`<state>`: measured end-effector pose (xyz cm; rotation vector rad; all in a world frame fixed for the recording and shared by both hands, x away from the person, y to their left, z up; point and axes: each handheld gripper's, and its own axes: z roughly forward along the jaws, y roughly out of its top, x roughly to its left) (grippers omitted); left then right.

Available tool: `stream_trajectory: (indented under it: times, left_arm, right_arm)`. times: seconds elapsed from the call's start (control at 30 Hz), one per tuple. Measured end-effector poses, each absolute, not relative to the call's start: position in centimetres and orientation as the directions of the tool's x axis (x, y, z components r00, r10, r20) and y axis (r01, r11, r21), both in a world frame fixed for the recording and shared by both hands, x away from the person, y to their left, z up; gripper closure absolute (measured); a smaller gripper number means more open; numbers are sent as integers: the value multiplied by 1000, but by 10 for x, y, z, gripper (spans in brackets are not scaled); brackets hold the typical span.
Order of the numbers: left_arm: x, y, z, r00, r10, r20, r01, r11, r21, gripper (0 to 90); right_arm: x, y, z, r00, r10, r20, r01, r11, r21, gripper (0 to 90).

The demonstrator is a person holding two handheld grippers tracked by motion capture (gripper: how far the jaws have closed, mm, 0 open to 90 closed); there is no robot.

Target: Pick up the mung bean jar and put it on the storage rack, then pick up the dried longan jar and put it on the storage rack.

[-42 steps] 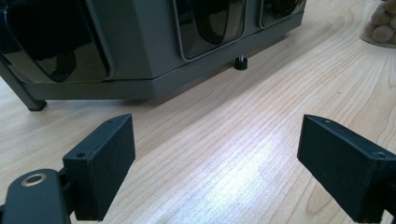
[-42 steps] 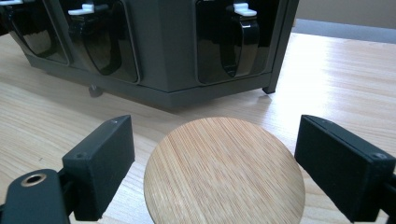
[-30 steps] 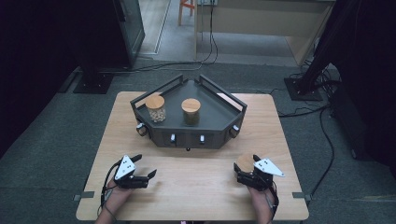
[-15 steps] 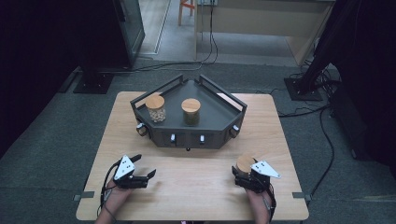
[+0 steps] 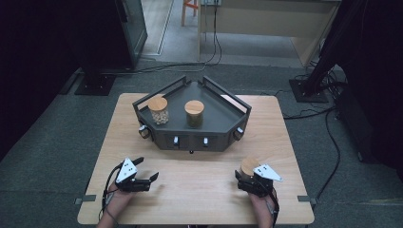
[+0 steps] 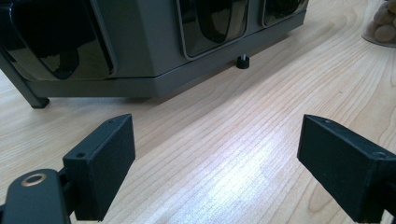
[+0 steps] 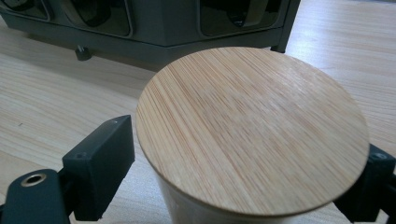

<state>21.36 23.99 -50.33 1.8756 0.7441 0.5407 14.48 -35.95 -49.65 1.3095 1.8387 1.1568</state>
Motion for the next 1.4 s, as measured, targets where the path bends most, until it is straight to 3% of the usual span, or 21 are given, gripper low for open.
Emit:
stream_trajectory:
  times: [0.8, 1.1, 1.4]
  left_arm:
    - [215, 238, -503, 715, 697, 42, 248, -310, 918, 108]
    - [215, 238, -503, 717, 696, 44, 247, -312, 917, 109]
    - [215, 238, -503, 717, 696, 45, 246, -312, 918, 109]
  right_arm:
    - [143, -357, -497, -314, 949, 8, 434, 136, 891, 125]
    - [142, -357, -497, -304, 953, 21, 436, 119, 892, 216]
    - [139, -352, -498, -282, 959, -3, 428, 128, 895, 252]
